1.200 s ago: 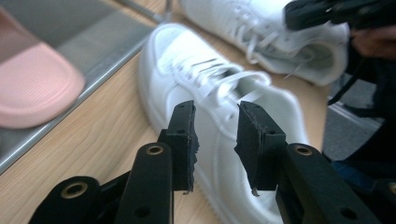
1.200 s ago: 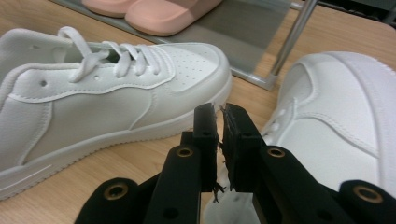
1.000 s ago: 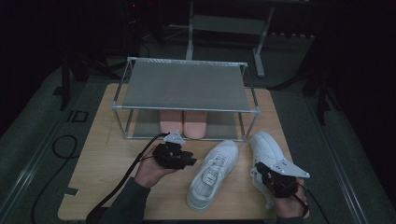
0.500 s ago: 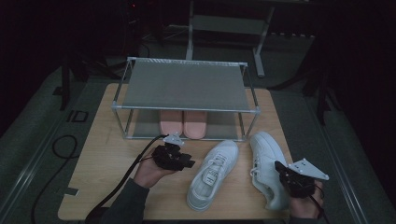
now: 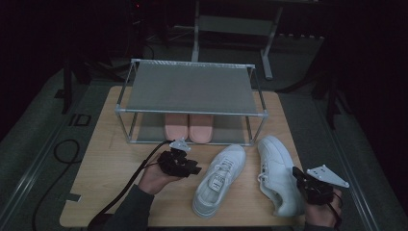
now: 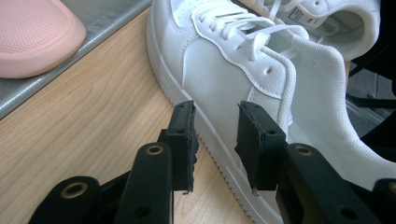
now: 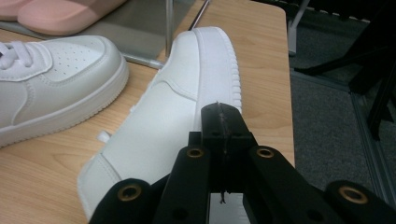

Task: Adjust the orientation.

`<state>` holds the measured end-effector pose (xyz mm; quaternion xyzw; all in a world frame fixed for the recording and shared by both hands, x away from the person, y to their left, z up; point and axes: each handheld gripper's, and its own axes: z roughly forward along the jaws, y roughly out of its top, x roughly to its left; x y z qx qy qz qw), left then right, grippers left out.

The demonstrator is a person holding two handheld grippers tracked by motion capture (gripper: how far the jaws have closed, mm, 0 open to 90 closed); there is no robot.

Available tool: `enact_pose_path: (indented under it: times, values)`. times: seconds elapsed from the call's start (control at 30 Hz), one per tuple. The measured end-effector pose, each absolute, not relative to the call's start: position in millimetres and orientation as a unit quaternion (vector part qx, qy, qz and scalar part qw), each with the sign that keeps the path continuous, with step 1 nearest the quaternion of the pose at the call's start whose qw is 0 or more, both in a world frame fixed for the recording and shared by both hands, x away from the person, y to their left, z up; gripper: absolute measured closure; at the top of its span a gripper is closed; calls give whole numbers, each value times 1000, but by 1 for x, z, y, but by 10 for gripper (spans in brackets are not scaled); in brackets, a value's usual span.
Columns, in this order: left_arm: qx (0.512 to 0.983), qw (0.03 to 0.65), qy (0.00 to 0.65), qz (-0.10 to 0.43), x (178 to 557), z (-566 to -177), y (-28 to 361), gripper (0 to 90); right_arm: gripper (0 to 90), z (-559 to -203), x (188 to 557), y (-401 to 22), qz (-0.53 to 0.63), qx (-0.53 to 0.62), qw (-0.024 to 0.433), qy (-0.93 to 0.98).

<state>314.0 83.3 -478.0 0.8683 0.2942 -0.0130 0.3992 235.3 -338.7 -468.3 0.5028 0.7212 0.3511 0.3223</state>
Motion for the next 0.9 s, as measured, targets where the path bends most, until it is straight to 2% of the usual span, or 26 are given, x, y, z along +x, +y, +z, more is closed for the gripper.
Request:
enact_pose_path:
  times: [0.4, 0.9]
  values:
    - [868, 401, 292, -17, 313, -478, 82, 668, 898, -473, 238, -340, 345, 508, 318, 722]
    - [871, 397, 289, -24, 313, -480, 81, 664, 899, -475, 233, -351, 313, 530, 339, 712]
